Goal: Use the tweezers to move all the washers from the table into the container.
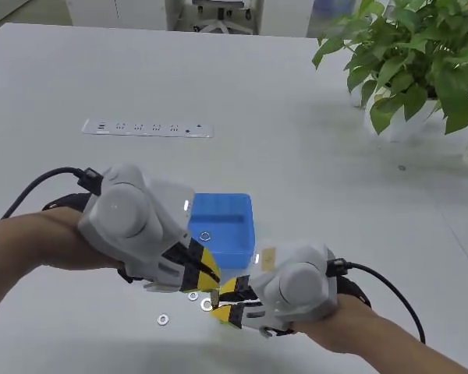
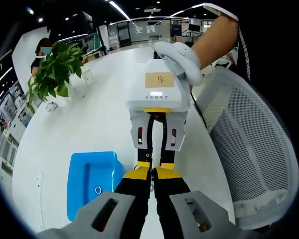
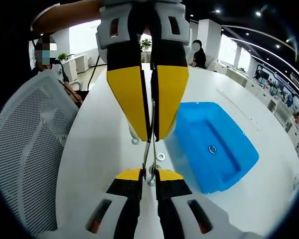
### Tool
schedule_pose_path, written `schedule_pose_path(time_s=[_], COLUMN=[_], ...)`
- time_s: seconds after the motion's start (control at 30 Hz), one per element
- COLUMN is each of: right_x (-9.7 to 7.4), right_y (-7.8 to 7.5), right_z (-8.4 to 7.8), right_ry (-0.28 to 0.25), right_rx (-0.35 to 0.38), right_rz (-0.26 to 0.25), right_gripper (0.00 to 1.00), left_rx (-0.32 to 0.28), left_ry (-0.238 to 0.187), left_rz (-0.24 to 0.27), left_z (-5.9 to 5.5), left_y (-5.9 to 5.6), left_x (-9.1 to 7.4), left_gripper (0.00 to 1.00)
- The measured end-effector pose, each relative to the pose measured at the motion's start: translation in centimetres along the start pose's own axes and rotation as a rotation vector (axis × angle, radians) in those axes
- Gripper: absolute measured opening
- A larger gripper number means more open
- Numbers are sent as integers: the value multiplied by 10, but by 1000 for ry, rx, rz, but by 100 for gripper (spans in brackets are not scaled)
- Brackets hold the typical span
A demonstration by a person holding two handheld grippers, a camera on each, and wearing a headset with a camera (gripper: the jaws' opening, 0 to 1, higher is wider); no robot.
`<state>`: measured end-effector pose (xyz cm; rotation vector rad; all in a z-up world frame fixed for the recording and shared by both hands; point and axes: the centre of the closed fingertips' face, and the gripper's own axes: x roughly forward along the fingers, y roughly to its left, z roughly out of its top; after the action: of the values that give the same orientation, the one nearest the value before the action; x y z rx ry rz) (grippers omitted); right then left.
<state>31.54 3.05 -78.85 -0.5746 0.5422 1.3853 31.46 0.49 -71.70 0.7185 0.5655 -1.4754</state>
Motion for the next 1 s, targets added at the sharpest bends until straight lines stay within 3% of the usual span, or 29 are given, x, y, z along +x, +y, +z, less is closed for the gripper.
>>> schedule_pose_path(time_s=[1.0], right_x=[0], right_y=[-1], right_z=[-3], right_ry=[20], right_rx=[17], right_rz=[-11], right_gripper=[9], left_rx=[7], left_ry=[1], left_rz=[-2], left_z=[0], left_y=[0], left_x=[3], left_gripper=[6])
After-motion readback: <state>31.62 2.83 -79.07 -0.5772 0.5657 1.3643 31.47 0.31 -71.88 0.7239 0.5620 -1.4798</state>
